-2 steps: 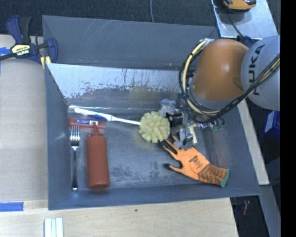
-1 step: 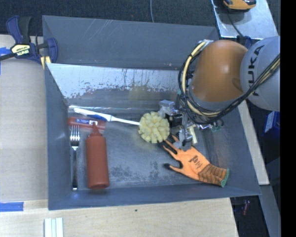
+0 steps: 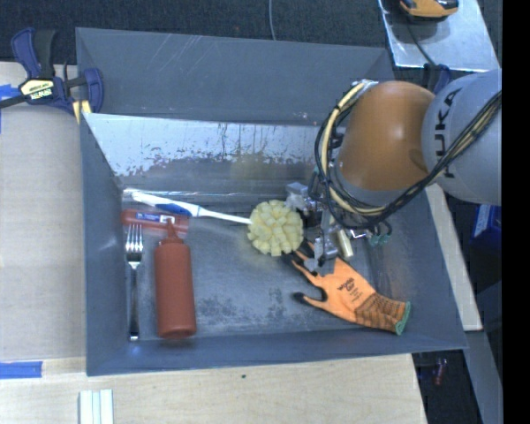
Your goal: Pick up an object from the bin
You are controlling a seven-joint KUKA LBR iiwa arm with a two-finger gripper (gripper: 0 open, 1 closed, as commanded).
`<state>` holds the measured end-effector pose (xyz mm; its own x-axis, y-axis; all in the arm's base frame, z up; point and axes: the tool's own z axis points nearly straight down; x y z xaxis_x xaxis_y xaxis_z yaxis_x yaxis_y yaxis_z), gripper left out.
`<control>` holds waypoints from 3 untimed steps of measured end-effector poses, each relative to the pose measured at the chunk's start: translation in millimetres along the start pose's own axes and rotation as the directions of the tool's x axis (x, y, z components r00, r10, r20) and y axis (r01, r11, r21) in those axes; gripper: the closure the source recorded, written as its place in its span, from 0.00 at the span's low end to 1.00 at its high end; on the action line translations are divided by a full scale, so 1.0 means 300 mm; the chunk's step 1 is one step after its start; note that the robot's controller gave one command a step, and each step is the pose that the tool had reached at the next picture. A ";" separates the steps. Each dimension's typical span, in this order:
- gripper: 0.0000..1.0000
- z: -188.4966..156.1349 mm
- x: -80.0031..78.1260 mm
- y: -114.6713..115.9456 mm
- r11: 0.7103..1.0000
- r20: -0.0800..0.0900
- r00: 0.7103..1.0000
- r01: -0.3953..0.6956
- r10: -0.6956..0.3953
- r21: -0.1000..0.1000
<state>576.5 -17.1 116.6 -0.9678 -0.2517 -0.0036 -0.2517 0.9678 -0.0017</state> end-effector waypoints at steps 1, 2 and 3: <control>0.00 0.014 -0.004 0.022 1.000 0.001 1.000 0.013 -0.013 0.000; 0.00 0.068 0.007 0.028 0.998 0.004 0.998 -0.059 0.059 0.001; 0.00 0.107 0.047 0.016 0.998 0.011 0.998 0.060 -0.060 0.003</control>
Offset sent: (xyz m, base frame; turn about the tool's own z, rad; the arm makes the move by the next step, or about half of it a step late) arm -0.0079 0.0080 -0.0349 -0.1141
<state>561.8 -16.0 84.4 -0.9509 -0.3093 -0.0146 -0.3093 0.9510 -0.0045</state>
